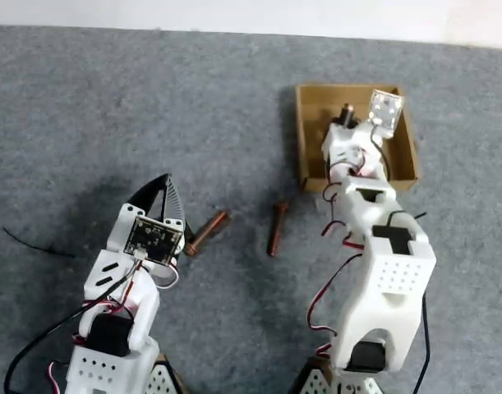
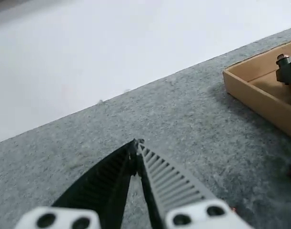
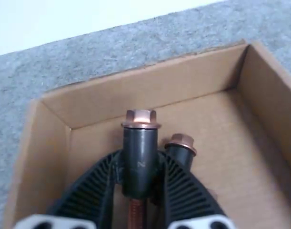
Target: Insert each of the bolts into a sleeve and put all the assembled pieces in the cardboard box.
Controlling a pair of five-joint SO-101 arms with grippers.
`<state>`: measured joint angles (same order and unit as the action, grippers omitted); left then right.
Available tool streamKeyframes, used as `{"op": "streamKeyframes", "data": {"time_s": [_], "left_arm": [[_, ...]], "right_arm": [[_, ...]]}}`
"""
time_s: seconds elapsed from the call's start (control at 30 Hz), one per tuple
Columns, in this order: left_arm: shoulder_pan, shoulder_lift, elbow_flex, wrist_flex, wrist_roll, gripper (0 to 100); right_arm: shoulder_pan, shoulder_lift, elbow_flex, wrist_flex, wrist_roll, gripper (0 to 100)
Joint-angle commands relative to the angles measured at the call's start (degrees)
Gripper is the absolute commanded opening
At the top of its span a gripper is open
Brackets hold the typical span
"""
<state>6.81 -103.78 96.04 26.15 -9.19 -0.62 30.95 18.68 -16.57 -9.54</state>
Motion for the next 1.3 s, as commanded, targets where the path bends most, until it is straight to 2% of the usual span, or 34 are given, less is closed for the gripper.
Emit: {"op": "streamKeyframes", "data": {"time_s": [0.0,0.1,0.4,0.5,0.6,0.93,1.03,1.13,1.27], "left_arm": [[1.0,-0.7,1.1,-0.9,-0.4,1],[1.0,-0.7,1.1,-0.9,-0.4,1],[1.0,-0.7,1.1,-0.9,-0.5,1],[1.0,-0.7,1.1,-0.9,-0.5,1],[1.0,-0.7,1.1,-0.9,-0.5,1],[1.0,-0.7,1.1,-0.9,-0.5,1],[1.0,-0.7,1.1,-0.9,-0.5,1],[0.9,-0.7,1.1,-0.9,-0.5,1],[0.7,-0.7,1.1,-0.9,-0.5,1]], "right_arm": [[-0.1,-2.5,-2.5,0.3,-0.2,13.6],[-0.1,-2.6,-2.5,0.4,-0.2,18.3],[-0.2,-2.9,-2.5,0.4,-0.2,18.3],[-0.8,-7.4,-1.6,0.5,-0.2,18.3],[-2.7,-15.0,6.5,1.1,-0.2,18.3],[-18.0,-47.6,38.1,1.7,0.2,18.3],[-23.0,-53.0,43.7,2.2,8.4,18.3],[-27.7,-54.0,46.3,8.7,16.4,18.3],[-33.4,-54.0,44.4,15.4,16.9,18.3]]}}
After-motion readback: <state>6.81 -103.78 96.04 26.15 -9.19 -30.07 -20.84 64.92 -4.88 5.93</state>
